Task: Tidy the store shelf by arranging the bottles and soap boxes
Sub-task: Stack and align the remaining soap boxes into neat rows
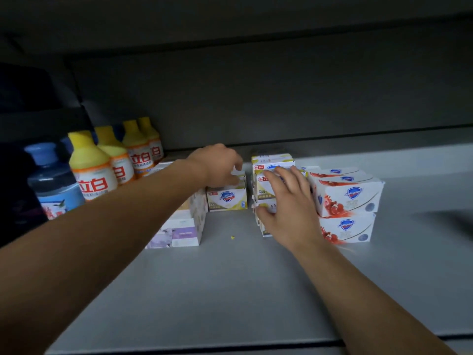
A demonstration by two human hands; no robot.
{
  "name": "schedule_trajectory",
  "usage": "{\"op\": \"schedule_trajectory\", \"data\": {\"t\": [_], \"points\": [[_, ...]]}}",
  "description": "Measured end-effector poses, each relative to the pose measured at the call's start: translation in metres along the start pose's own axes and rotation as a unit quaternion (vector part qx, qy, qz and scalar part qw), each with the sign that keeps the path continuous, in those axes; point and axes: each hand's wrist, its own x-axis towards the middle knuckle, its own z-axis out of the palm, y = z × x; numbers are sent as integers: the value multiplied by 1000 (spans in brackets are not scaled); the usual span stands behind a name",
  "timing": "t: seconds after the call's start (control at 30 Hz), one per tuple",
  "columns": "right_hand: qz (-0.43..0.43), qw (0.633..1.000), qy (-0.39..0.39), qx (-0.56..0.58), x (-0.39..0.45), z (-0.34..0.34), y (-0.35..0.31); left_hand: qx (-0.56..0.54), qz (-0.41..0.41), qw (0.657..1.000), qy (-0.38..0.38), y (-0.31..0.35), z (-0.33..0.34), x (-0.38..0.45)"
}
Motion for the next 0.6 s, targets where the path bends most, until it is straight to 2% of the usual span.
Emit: {"op": "schedule_trajectory", "data": {"t": [0.1, 0.17, 0.3, 0.37, 0.5, 0.6], "points": [[-10, 999, -26, -38, 1, -7, -3, -87, 15, 994, 65, 9, -7, -39], [-17, 998, -24, -57, 3, -13, -7, -172, 2, 978, 121, 17, -4, -64], [-26, 995, -28, -93, 18, -29, -12, -377, -50, 905, 191, 39, 21, -98], [-38, 991, -52, -121, 29, -35, -14, -430, -61, 883, 179, 52, 41, -104], [-50, 970, -135, -198, 50, -39, -16, -469, -69, 870, 134, 63, 75, -104], [-58, 952, -164, -252, 59, -36, -15, -528, -86, 838, 112, 62, 88, -99]]}}
